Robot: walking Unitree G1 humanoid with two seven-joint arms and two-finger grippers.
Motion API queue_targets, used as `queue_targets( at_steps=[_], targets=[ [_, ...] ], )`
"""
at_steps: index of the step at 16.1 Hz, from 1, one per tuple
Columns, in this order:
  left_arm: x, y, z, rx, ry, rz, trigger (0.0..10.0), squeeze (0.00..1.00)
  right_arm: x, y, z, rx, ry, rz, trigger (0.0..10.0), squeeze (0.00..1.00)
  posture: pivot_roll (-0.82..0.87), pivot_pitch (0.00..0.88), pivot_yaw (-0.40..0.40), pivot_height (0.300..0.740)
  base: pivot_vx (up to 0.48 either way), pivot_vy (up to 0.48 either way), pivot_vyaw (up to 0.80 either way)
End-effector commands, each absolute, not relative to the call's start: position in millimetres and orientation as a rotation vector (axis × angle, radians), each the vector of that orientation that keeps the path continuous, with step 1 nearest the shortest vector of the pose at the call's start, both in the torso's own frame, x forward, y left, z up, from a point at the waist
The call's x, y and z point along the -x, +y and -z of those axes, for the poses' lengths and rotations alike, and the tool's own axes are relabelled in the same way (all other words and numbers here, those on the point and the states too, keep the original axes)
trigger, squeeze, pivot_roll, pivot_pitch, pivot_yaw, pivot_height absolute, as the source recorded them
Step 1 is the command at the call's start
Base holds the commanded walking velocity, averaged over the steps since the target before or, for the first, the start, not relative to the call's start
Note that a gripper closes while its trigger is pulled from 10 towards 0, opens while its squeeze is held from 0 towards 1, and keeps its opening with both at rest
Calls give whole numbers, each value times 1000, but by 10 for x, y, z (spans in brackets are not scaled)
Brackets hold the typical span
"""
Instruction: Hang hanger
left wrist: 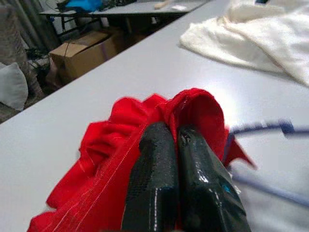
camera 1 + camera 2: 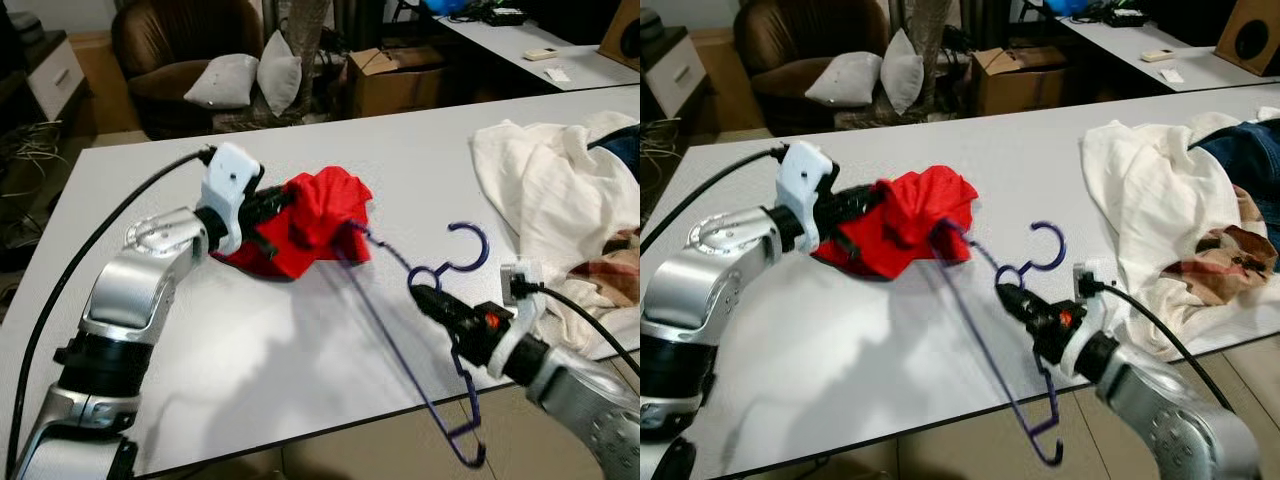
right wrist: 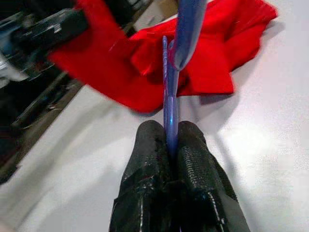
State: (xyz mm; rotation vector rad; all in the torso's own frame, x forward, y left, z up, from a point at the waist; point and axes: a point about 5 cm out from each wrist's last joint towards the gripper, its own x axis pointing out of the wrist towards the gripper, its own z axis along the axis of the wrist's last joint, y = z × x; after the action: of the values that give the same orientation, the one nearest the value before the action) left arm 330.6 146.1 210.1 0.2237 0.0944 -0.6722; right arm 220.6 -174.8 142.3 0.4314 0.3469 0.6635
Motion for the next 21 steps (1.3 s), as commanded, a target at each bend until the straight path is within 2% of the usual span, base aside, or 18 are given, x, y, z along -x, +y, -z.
queue_targets(
  at_steps=[1, 3, 5, 7, 9, 10, 14, 16, 18, 21],
  targets=[
    [-3308, 1463, -2214, -205, 62, 661, 0, 0, -2183, -1749, -1498, -426, 328, -690, 10000, 0, -92, 0, 73, 740, 0, 0, 0],
    [-3330, 1455, -2540, -106, -77, 662, 0, 0, -2147, -1737, -1530, -408, 325, -754, 10000, 0, -88, 0, 73, 740, 0, 0, 0],
    [-3366, 1472, -2636, -124, -94, 646, 0, 0, -2105, -1734, -1589, -369, 303, -810, 10000, 0, -87, 0, 70, 740, 0, 0, 0],
    [-3400, 1494, -2681, -100, -101, 622, 0, 0, -2215, -1847, -1653, -286, 209, -705, 10000, 0, -86, 0, 69, 740, 0, 0, 0],
    [-3406, 1497, -2751, -42, -122, 622, 0, 0, -2304, -1950, -1688, -45, 153, -625, 10000, 0, -86, 0, 69, 740, 0, 0, 0],
    [-3408, 1484, -2767, -31, -124, 630, 0, 0, -2326, -1967, -1711, 21, 132, -622, 10000, 0, -90, 0, 76, 740, 0, 0, 0],
    [-3438, 1447, -2736, -16, -116, 633, 0, 0, -2350, -1865, -1685, 336, 92, -693, 10000, 0, -94, 0, 75, 740, 0, 0, 0],
    [-3427, 1410, -2731, 10, -113, 651, 0, 0, -2374, -1729, -1586, 448, 76, -722, 10000, 0, -90, 0, 74, 740, 0, 0, 0],
    [-3432, 1412, -2732, 47, -113, 646, 0, 0, -2404, -1680, -1547, 524, 57, -700, 10000, 0, -84, 0, 71, 740, 0, 0, 0],
    [-3485, 1480, -2727, 144, -116, 609, 0, 0, -2459, -1687, -1564, 774, -53, -625, 10000, 0, -82, 0, 68, 740, 0, 0, 0]
  ],
)
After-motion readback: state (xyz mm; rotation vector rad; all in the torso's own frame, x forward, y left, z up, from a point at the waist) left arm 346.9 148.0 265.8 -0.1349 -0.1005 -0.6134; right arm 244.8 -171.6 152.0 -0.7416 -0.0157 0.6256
